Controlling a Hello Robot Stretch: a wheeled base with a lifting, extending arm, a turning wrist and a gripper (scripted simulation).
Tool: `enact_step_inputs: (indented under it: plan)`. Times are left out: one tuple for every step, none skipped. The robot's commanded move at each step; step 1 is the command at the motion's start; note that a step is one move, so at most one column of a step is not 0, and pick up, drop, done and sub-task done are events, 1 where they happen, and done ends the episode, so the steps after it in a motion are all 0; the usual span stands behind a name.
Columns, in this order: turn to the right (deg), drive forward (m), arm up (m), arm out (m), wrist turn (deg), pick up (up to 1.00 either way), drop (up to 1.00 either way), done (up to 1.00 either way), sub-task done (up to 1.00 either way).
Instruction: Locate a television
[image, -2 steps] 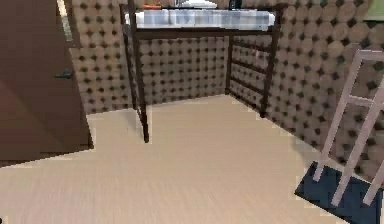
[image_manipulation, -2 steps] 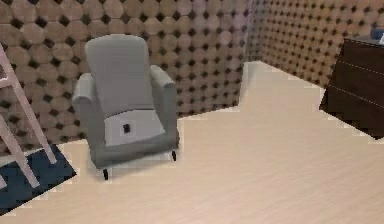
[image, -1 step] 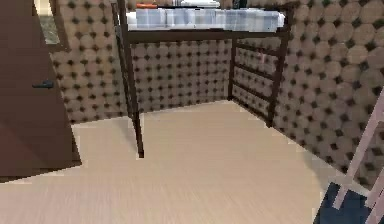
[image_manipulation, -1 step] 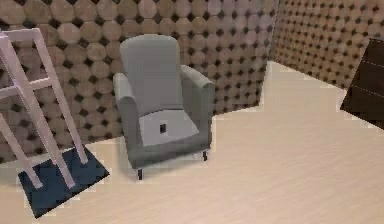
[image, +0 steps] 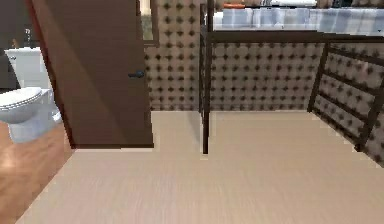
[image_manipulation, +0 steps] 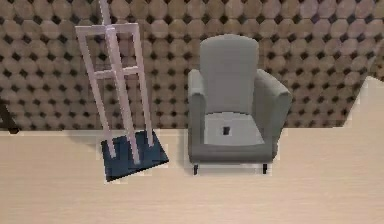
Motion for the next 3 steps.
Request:
enact_step_inputs:
  plan:
    - [0.0, 0.55, 0.00, 0.00, 0.0, 0.00, 0.00, 0.00, 0.00]
    - [-42.0, 0.00, 0.00, 0.00, 0.0, 0.00, 0.00, 0.00, 0.00]
    - [0.0, 0.35, 0.00, 0.00, 0.0, 0.00, 0.00, 0.00, 0.00]
